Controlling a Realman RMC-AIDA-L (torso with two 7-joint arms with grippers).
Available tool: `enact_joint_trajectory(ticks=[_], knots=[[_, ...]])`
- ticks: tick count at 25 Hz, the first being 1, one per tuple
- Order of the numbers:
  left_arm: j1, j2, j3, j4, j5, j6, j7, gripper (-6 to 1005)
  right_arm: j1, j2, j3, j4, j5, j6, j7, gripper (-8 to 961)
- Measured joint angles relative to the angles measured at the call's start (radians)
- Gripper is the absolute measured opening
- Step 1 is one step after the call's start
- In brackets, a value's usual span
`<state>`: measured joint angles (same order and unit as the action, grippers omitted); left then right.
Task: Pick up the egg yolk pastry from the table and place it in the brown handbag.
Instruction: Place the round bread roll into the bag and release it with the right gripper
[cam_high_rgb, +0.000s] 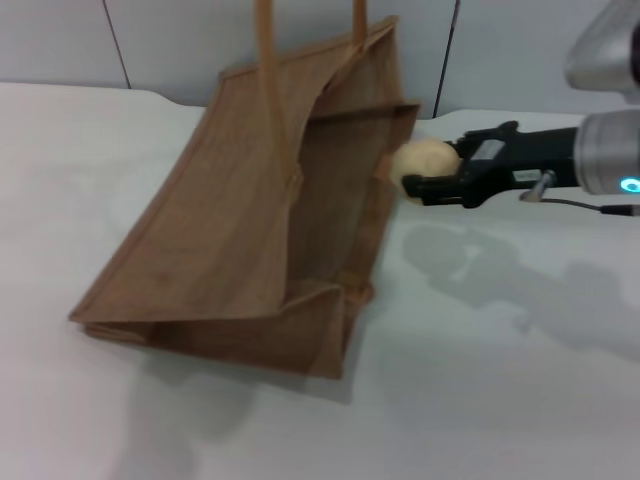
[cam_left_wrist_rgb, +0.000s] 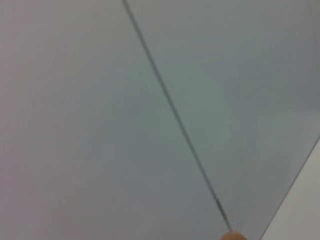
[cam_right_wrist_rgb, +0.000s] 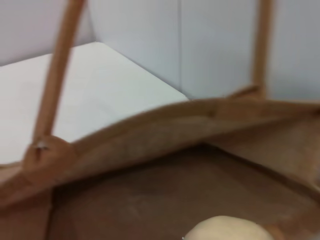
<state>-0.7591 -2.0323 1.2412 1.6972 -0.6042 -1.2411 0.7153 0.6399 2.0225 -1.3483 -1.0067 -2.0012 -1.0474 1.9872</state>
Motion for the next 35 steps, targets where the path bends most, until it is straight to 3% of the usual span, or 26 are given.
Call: enact_joint_trajectory(ticks=[10,17,30,35], knots=[[-0.07,-0.001,0.093,-0.005,0.002,0.038,-0.053,117,0.126,-0.001,-0.063,0.161,0.002,0.101,-0.047,639],[-0.095,-0.002,0.144,-0.005,0.01,0.051,-0.077,117,0.168,-0.001,-0.065,0.212,0.045,0.175,-0.08,634],[-0.087,-0.001,0.146,-0.005,0.018,0.06,-0.077,116,0.219,0.0,-0.064,0.308,0.079,0.191,-0.106,645],[-0.086,-0.002,0.146,-0.005,0.025,0.06,-0.078,116,0.22,0.0,-0.061,0.312,0.08,0.192,-0.105,851]])
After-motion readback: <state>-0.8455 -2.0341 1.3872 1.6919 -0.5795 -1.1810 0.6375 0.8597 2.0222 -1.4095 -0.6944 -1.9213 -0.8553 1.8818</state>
